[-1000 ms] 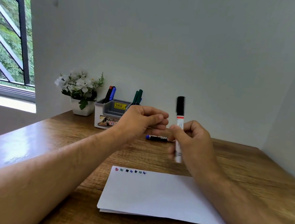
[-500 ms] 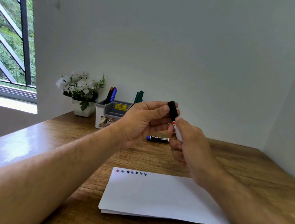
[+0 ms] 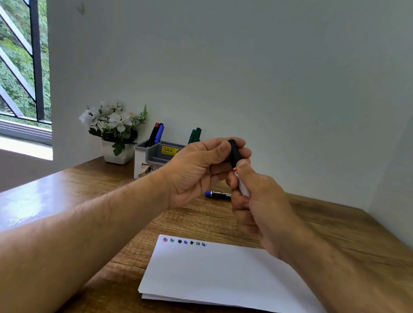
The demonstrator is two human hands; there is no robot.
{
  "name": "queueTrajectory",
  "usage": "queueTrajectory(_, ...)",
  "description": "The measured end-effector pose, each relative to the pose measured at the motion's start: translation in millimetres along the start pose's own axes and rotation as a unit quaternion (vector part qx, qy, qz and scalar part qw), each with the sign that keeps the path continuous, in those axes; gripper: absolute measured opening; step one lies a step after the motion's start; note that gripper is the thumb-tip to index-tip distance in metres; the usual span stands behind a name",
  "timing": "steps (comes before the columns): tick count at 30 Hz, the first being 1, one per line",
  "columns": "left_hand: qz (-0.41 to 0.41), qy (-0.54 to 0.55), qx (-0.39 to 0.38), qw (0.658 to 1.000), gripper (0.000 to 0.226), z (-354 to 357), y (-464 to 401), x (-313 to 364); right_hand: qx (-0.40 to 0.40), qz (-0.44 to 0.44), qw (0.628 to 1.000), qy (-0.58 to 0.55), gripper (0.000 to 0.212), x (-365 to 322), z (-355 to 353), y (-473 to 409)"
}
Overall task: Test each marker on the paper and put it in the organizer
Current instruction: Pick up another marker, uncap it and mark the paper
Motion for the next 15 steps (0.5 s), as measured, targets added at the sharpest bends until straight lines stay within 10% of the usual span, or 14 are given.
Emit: queueTrajectory(15, 0.063, 0.060, 0.026, 0.996, 0.025, -10.9, -5.7, 22.7, 0.030, 0.021, 0.999, 0.033, 0.060, 4.9, 2.4, 2.4)
Point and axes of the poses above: each hand's wrist, its own y-axis away from the middle knuckle, its own z-axis out of the palm, x = y × z, the point moved 10 cm from there along -y, towards the middle knuckle, and after that the axes turned 13 degrees about y, right-handed, at the moved point
